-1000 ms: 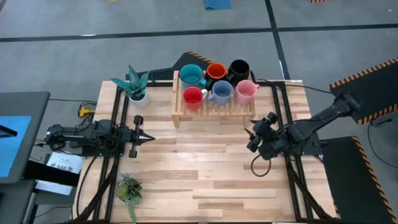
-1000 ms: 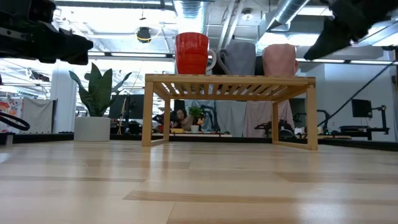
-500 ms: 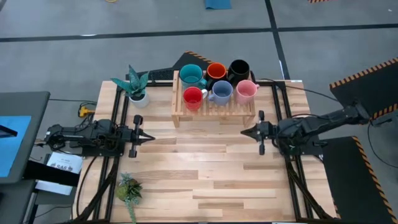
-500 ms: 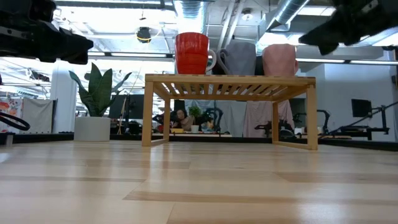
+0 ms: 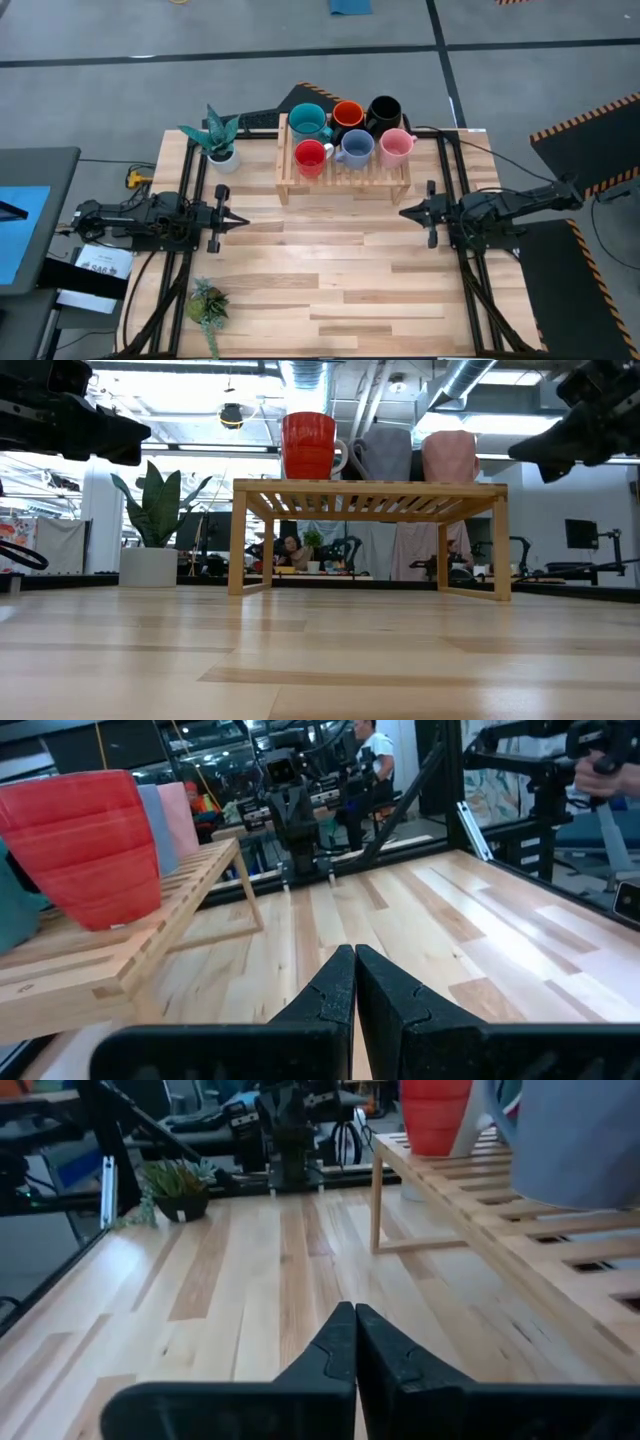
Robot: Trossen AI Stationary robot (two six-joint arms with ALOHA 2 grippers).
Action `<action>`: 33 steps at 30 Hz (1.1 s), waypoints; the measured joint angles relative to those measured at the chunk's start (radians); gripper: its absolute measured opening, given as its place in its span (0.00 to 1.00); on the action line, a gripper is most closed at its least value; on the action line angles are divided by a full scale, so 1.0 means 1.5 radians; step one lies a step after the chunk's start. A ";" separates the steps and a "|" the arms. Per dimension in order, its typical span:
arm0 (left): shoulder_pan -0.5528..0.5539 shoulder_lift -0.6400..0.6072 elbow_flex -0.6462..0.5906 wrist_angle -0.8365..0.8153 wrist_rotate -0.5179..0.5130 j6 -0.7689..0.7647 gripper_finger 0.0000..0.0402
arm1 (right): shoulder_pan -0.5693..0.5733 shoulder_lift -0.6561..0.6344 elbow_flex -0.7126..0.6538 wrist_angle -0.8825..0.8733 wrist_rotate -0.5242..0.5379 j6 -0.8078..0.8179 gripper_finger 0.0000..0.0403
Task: Place coffee mugs
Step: Return to Home Position
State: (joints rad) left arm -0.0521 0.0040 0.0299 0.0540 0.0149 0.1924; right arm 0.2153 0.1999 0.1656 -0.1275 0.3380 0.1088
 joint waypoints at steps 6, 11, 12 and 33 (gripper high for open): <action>0.000 0.000 0.000 -0.030 0.000 0.021 0.00 | 0.000 -0.083 -0.019 -0.037 0.000 0.009 0.04; 0.000 0.000 0.001 -0.054 -0.006 0.021 0.00 | 0.009 -0.133 -0.060 -0.018 -0.001 0.011 0.04; 0.000 0.000 0.001 -0.055 -0.011 0.021 0.00 | 0.013 -0.132 -0.061 -0.009 -0.009 0.010 0.05; 0.000 0.000 0.001 -0.057 -0.016 0.021 0.00 | 0.035 -0.119 -0.104 0.104 -0.161 -0.078 0.05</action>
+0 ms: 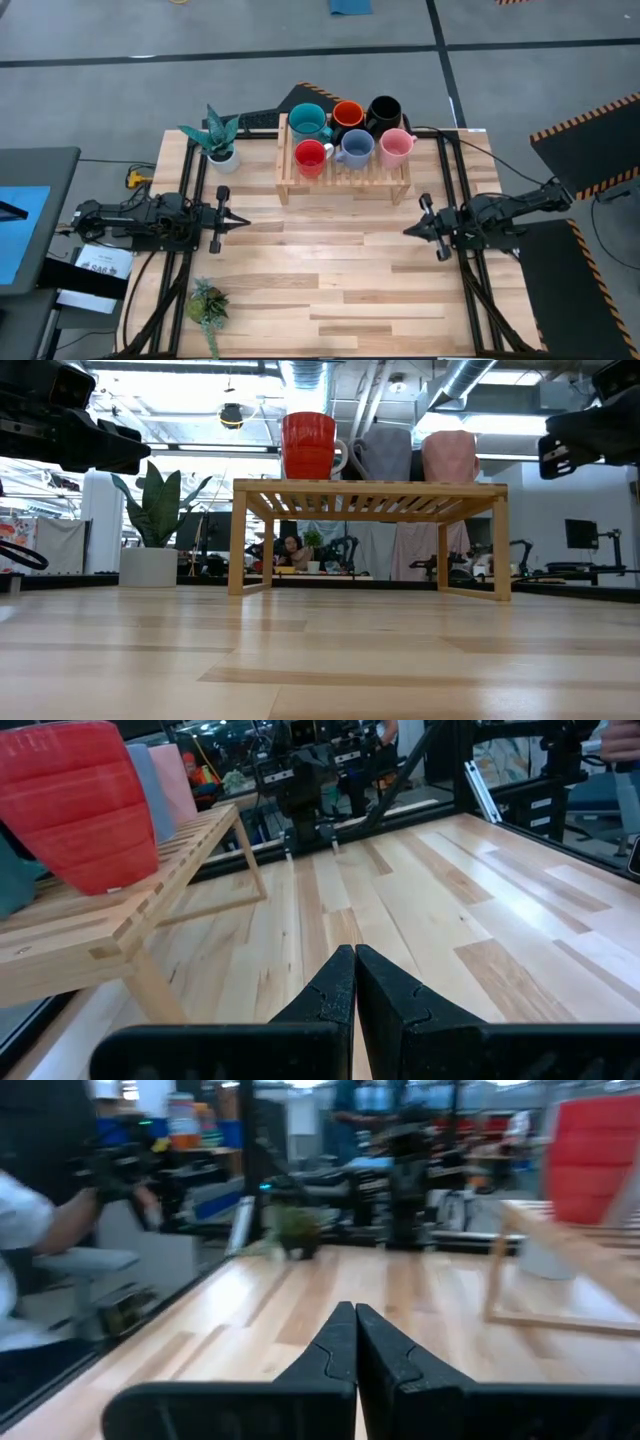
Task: Place coffee mugs
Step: Return to Home Position
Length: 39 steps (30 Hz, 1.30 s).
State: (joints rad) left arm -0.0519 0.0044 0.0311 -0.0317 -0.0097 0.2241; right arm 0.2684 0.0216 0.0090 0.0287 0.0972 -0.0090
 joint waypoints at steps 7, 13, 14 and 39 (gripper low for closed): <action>0.000 0.000 0.000 0.000 -0.001 0.000 0.00 | 0.000 0.000 -0.001 -0.001 -0.011 -0.044 0.06; 0.000 0.000 0.000 0.000 -0.001 0.000 0.00 | -0.002 0.000 -0.002 0.000 -0.006 -0.047 0.13; 0.000 0.000 0.000 0.000 -0.001 0.000 0.00 | -0.002 0.000 -0.002 0.000 -0.006 -0.047 0.13; -0.002 -0.002 -0.014 0.043 -0.006 -0.003 0.00 | -0.002 -0.013 -0.003 0.009 -0.002 -0.047 0.14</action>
